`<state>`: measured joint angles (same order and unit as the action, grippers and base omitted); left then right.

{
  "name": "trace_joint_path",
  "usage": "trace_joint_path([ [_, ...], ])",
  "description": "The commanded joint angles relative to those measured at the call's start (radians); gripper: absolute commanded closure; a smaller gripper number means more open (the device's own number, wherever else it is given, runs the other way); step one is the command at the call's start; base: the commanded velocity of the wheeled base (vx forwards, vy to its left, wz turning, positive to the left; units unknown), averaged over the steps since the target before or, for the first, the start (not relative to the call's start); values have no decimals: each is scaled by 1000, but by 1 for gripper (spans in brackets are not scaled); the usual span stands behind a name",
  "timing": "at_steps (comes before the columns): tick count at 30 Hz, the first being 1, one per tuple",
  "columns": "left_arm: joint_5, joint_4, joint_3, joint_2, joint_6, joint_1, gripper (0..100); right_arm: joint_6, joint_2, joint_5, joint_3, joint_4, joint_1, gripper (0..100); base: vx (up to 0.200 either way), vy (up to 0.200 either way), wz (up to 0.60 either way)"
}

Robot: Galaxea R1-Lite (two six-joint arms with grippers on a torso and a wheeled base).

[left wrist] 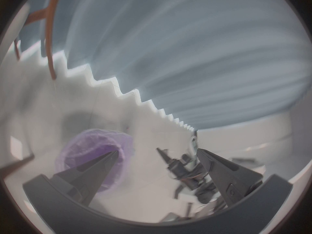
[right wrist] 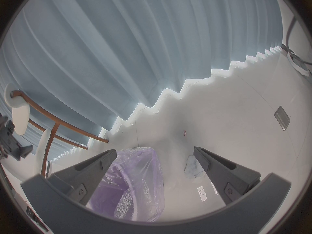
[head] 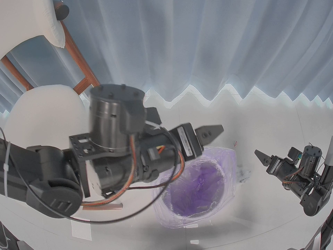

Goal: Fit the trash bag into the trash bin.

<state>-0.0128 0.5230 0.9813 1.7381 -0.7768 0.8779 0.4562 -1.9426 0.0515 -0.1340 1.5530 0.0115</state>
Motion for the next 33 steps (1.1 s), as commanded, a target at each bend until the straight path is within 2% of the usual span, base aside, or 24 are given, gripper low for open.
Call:
trace_joint_path([
  [1,108,106,-82,-146,-226,-91,0,1,-4,-5,2,12,-1,0,0,0,0],
  [2,108,106,-82,-146,-226,-91,0,1,-4,-5,2,12,-1,0,0,0,0],
  [4,149,221,-148,-147,-286,-97,0,1,1,-13,19,12,-1,0,0,0,0],
  [7,228,215,-168,-147,-268,-88,0,1,7,-16,45,13,-2,0,0,0,0],
  [8,234,203,-181,-147,-228,-80,0,1,13,-16,56,13,-2,0,0,0,0],
  [10,243,192,-217,-138,-64,-66,0,2,24,-16,77,13,-2,0,0,0,0],
  [11,249,190,-245,-134,50,-66,0,4,28,-16,85,13,-2,0,0,0,0],
  [12,260,190,-256,-129,114,-66,0,4,31,-16,88,13,-2,0,0,0,0],
  [13,293,181,-279,-112,257,-69,0,4,36,-16,97,13,-2,0,0,0,0],
  [15,315,135,-300,-81,459,-74,0,4,42,-16,109,13,-1,0,0,0,0],
  [16,313,123,-299,-72,496,-76,0,4,43,-16,111,13,-1,0,0,0,0],
  [17,300,81,-279,-28,613,-89,0,4,47,-16,119,13,2,0,0,0,0],
  [18,292,74,-262,-2,651,-99,0,2,47,-18,120,13,4,0,0,0,0],
  [19,292,74,-262,-2,651,-99,0,2,47,-18,120,13,4,0,0,0,0],
  [21,223,63,-130,109,715,-102,0,2,53,-18,133,12,4,0,0,0,0],
  [24,139,46,-21,216,723,-99,0,1,56,-30,133,13,4,0,0,0,0],
  [27,51,8,7,282,789,-76,0,1,68,-30,133,13,4,0,0,0,0],
  [33,-1,15,11,350,907,-23,0,-4,102,-30,133,12,4,0,0,0,0],
])
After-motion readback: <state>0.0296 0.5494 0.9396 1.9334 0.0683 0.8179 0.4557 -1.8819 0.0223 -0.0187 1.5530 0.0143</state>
